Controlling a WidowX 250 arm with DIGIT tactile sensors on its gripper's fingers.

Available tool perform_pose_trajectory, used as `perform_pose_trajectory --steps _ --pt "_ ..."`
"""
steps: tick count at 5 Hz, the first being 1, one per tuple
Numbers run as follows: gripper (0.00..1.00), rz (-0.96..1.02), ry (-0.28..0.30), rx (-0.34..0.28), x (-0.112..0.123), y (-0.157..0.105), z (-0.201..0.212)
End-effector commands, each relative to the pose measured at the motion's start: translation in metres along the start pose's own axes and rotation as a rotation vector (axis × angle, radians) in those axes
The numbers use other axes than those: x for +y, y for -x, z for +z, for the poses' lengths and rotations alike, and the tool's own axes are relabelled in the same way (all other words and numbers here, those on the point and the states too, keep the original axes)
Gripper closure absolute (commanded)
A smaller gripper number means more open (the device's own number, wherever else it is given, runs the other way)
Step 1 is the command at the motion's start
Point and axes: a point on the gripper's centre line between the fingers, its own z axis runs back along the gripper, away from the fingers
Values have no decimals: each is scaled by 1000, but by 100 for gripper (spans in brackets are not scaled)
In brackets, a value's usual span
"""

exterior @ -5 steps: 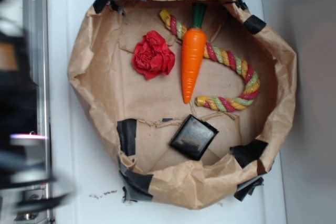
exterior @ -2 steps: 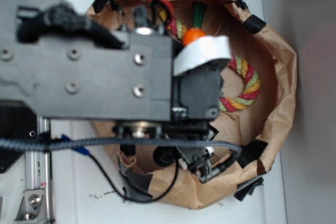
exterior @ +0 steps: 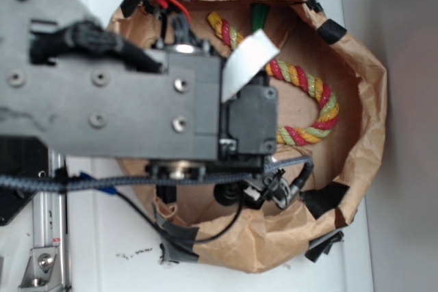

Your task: Grab the black box.

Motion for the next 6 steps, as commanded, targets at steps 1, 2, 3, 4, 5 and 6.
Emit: perform_pose_trajectory --steps 1,2,3,4,5,6 --pt "0 -3 26 -18 2 -5 9" --pt "0 -3 26 -18 2 -5 9" --pt "0 16 24 3 1 -5 -28" --pt "0 26 57 -8 1 -6 -49" --pt "0 14 64 -14 -4 -1 -67" --pt "0 24 84 -36 -17 0 -73"
